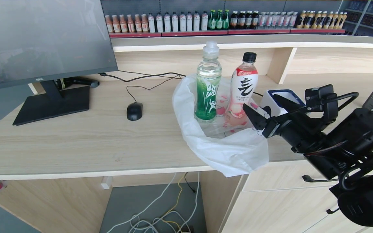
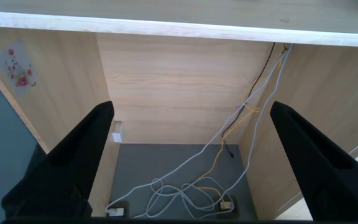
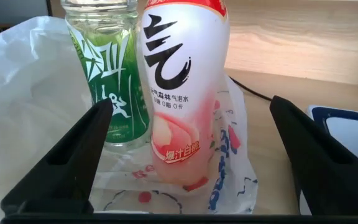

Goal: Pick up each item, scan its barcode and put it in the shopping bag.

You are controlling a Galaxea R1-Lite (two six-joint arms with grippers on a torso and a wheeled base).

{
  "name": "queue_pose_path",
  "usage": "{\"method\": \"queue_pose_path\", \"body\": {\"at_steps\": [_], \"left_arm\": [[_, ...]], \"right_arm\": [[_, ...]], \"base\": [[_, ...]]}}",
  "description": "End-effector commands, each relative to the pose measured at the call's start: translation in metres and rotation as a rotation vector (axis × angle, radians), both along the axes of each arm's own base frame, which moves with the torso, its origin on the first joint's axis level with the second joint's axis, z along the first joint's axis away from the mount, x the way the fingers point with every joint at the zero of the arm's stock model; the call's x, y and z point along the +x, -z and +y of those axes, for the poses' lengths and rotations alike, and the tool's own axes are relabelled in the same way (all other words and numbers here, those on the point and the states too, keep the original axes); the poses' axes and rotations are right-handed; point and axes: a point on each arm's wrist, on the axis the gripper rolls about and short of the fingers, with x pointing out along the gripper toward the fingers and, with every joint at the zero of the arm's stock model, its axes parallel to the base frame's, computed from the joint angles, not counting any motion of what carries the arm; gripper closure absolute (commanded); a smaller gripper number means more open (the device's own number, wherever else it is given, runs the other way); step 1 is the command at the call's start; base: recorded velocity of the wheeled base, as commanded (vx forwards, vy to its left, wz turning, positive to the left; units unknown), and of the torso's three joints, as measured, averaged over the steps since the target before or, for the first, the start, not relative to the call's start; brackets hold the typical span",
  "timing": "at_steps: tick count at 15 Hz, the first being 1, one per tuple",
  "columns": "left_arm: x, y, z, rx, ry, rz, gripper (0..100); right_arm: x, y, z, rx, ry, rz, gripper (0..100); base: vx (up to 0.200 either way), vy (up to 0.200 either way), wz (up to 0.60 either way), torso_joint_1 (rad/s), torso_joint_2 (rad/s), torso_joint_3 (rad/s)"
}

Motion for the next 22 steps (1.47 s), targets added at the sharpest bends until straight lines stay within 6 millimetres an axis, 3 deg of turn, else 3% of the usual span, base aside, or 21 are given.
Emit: {"method": "queue_pose_path", "body": {"at_steps": [1,7,22], "left_arm": [[0.0,0.0,0.0,0.0,0.0,0.0,0],[0.0,0.0,0.0,-0.002,0.0,0.0,0],[0.0,0.0,0.0,-0.003,0.0,0.0,0]], "right_arm": [[-0.0081,-0.0099,-0.0032,0.012,-0.001,-0.03,0],[-0.0122,-0.0077,-0.0089,0.073,0.058,0.01,0],[-0.0132,-0.0079,-0.0088,0.092,0.05,0.018,0]], "base": [[-0.2,0.0,0.0,0.007,0.0,0.012],[0.0,0.0,0.0,0.0,0.0,0.0],[0.0,-0.2,0.0,0.007,0.0,0.002]]}}
